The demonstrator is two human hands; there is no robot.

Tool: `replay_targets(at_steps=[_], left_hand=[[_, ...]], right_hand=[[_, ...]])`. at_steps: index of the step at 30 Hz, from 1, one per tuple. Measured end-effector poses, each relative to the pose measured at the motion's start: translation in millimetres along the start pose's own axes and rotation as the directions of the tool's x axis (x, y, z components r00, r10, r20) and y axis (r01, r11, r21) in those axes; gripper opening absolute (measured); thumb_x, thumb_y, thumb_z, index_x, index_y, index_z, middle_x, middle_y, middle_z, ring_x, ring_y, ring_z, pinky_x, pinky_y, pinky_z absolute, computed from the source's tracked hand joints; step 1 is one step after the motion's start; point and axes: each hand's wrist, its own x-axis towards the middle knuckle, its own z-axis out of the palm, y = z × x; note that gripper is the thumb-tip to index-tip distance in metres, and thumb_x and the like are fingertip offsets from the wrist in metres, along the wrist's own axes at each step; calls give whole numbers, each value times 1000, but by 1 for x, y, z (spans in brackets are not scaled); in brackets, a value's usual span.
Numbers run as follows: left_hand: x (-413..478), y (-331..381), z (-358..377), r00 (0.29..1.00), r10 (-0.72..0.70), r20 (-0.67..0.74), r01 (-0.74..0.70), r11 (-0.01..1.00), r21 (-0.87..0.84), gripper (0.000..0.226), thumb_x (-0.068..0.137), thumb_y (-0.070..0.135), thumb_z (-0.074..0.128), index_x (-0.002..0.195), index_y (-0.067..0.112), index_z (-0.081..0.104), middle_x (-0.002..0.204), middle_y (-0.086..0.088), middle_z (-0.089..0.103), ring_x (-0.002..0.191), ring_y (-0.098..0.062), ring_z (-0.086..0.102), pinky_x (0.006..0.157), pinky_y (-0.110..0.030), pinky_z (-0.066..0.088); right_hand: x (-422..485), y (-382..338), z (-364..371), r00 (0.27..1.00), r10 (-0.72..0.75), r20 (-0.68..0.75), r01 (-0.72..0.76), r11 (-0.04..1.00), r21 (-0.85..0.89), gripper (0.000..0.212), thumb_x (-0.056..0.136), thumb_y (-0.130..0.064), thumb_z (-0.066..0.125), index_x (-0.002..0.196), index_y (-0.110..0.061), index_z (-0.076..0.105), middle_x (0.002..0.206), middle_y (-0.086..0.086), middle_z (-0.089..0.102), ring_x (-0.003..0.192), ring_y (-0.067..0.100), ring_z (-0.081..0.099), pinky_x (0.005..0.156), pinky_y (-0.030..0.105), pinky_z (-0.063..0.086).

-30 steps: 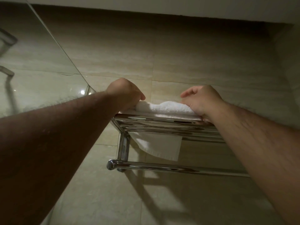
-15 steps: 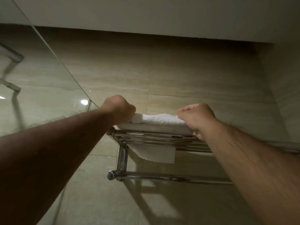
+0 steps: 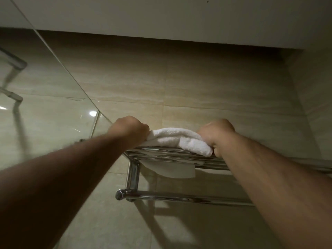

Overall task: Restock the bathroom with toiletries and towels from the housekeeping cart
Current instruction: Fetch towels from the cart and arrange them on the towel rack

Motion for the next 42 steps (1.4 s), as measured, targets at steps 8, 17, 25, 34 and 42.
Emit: replay_targets(at_steps=[8, 17, 25, 34, 42], left_hand=[[-9, -11, 15, 954, 179, -240, -181, 983, 12, 41, 97, 35, 42, 67, 15, 61, 67, -6, 58, 60, -19, 50, 53, -29, 31], [-14, -16, 5, 906, 338, -254, -336, 940, 52, 63, 102, 57, 29, 65, 17, 60, 56, -1, 56, 54, -15, 54, 52, -25, 36], [-7, -7, -20, 957, 238, -166, -223, 969, 103, 37, 101, 36, 46, 79, 14, 66, 77, -10, 65, 66, -22, 62, 60, -35, 55], [-6, -16, 22, 892, 437, -120, -391, 876, 281, 31, 105, 38, 30, 103, 16, 53, 72, -1, 50, 61, -15, 48, 52, -26, 37], [-13, -25, 36, 793, 513, -328, -350, 826, 442, 46, 102, 44, 20, 75, 20, 49, 65, 4, 41, 61, -14, 40, 55, -29, 28]], right_hand=[[-19, 13, 11, 902, -361, -237, 318, 927, -199, 14, 89, -36, 64, 82, -25, 67, 89, -2, 67, 79, 20, 63, 62, 27, 51], [-44, 27, -8, 721, -657, 221, 693, 685, -226, 29, 89, -50, 66, 114, -33, 63, 93, -13, 66, 83, 5, 62, 66, 24, 48], [-40, 22, -11, 798, -573, 187, 589, 807, -43, 40, 102, -48, 47, 92, -19, 73, 67, -12, 55, 66, 7, 55, 67, 22, 43], [-47, 43, 19, 628, -762, -159, 639, 622, -453, 45, 101, -35, 42, 58, -20, 41, 50, -6, 39, 46, 15, 36, 47, 26, 21], [-44, 55, 38, 457, -808, -371, 633, 589, -503, 37, 95, -32, 34, 59, -24, 44, 52, -10, 34, 51, 17, 37, 50, 23, 19]])
